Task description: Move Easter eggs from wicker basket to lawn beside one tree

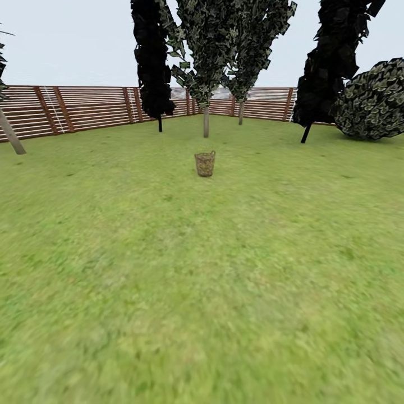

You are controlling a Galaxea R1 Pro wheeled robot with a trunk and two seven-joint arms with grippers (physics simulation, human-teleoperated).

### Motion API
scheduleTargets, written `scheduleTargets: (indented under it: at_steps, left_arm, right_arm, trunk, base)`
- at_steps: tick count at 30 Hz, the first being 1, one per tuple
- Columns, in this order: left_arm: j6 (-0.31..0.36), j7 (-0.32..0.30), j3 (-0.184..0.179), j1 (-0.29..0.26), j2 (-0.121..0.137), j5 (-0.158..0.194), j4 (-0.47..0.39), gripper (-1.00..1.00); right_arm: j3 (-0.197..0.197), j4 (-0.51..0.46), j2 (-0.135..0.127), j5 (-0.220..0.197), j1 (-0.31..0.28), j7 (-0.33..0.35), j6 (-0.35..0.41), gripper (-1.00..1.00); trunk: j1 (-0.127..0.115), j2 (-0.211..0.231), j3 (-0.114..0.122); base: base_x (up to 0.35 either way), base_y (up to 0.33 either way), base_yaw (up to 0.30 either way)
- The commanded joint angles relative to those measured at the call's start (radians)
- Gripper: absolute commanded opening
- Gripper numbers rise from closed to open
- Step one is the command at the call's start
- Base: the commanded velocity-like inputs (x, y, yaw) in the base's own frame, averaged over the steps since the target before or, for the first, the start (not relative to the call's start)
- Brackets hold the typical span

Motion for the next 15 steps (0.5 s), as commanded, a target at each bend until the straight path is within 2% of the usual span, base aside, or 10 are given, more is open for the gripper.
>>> scheduleTargets:
  at_steps: [1,15]
  left_arm:
    - [-0.001,0.000,0.000,0.001,0.000,0.001,-0.002,1.00]
    - [-0.001,0.000,0.000,0.001,0.000,0.001,-0.001,1.00]
  right_arm:
    - [0.000,0.001,0.000,0.006,-0.001,-0.002,-0.003,1.00]
    - [0.002,0.001,0.000,0.009,-0.001,-0.001,-0.003,1.00]
  trunk:
    - [0.001,0.000,-0.001]
    - [0.001,0.000,-0.001]
  base:
    - [0.326,0.000,0.000]
    - [0.327,0.000,0.000]
